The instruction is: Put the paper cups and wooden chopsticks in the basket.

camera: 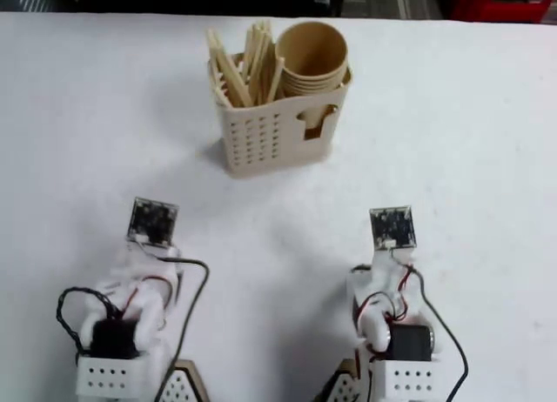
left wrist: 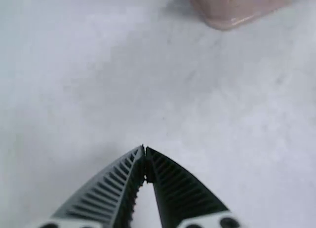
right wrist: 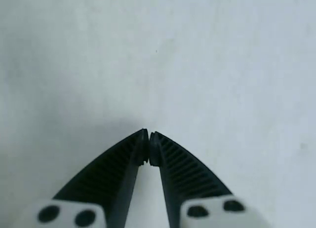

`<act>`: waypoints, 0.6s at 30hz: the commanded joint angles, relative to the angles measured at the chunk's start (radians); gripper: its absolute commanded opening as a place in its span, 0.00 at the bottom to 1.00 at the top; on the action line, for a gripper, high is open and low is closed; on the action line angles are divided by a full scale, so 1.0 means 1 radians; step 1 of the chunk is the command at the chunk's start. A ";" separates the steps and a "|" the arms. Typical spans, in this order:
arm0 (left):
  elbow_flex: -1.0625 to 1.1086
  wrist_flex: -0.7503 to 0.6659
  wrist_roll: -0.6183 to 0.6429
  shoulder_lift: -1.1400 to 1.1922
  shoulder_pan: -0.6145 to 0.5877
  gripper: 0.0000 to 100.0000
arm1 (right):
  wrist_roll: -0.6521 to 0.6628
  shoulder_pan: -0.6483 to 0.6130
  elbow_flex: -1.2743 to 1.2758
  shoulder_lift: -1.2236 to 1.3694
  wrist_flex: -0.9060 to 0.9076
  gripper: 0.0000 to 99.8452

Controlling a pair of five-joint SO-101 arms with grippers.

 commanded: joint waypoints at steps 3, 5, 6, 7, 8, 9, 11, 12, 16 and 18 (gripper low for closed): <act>-0.005 0.112 0.005 -0.013 -0.007 0.03 | 0.006 0.002 0.009 -0.010 0.031 0.02; -0.005 0.144 0.005 -0.013 -0.007 0.03 | 0.006 0.002 0.009 -0.010 0.031 0.02; -0.005 0.163 0.005 -0.013 -0.007 0.03 | 0.006 0.002 0.009 -0.010 0.031 0.02; -0.005 0.181 0.005 -0.013 -0.007 0.03 | 0.006 0.002 0.009 -0.010 0.031 0.02; -0.005 0.187 0.005 -0.013 -0.007 0.03 | 0.006 0.002 0.009 -0.010 0.031 0.02; -0.005 0.187 0.005 -0.013 -0.005 0.03 | 0.006 0.002 0.009 -0.010 0.031 0.02; -0.005 0.187 0.006 -0.013 -0.005 0.03 | 0.006 0.002 0.009 -0.010 0.031 0.02; -0.005 0.187 0.008 -0.013 -0.005 0.03 | 0.006 0.002 0.009 -0.010 0.031 0.02; -0.005 0.187 0.008 -0.013 -0.005 0.03 | 0.006 0.002 0.009 -0.010 0.031 0.02; -0.005 0.187 0.008 -0.013 -0.005 0.03 | 0.006 0.002 0.009 -0.010 0.031 0.02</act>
